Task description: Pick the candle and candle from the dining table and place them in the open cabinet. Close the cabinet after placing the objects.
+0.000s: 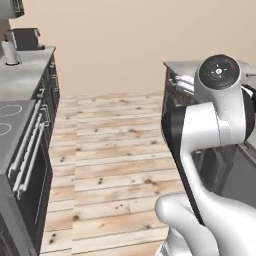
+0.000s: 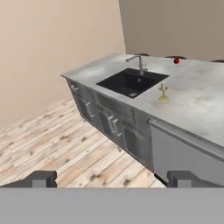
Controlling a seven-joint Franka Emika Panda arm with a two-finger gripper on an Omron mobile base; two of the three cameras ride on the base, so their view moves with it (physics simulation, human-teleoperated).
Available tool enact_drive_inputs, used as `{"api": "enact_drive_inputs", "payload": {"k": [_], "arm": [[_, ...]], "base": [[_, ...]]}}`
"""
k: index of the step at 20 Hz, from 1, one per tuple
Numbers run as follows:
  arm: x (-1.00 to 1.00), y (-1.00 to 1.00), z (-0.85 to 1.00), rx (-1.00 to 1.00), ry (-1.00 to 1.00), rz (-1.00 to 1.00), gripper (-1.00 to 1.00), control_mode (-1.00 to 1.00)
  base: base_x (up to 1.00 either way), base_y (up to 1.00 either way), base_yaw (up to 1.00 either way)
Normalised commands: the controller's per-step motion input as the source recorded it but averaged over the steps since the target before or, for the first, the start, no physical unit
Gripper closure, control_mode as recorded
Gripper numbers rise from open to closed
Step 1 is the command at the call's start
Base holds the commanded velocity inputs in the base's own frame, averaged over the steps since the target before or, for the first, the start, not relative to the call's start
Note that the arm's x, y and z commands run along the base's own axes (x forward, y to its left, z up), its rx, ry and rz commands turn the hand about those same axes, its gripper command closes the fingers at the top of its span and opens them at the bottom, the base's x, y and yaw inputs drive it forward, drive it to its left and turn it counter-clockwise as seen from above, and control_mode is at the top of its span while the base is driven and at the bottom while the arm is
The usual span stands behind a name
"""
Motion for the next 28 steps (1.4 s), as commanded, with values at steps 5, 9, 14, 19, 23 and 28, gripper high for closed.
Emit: {"api": "enact_drive_inputs", "payload": {"k": [5, 9, 14, 19, 23, 28], "arm": [[0.0, 0.0, 0.0, 0.0, 0.0, 0.0, -1.0, 1.0], [0.0, 0.0, 0.0, 0.0, 0.0, 0.0, -1.0, 1.0], [0.0, 0.0, 0.0, 0.0, 0.0, 0.0, -1.0, 1.0], [0.0, 0.0, 0.0, 0.0, 0.0, 0.0, -1.0, 1.0], [0.0, 0.0, 0.0, 0.0, 0.0, 0.0, -1.0, 1.0], [0.0, 0.0, 0.0, 0.0, 0.0, 0.0, -1.0, 1.0]], "base": [[0.24, -0.19, -0.58], [0.23, -0.07, -0.57], [0.23, 0.02, -0.58], [0.28, 0.16, -0.57], [0.29, 0.21, -0.54], [0.27, 0.37, -0.52]]}}
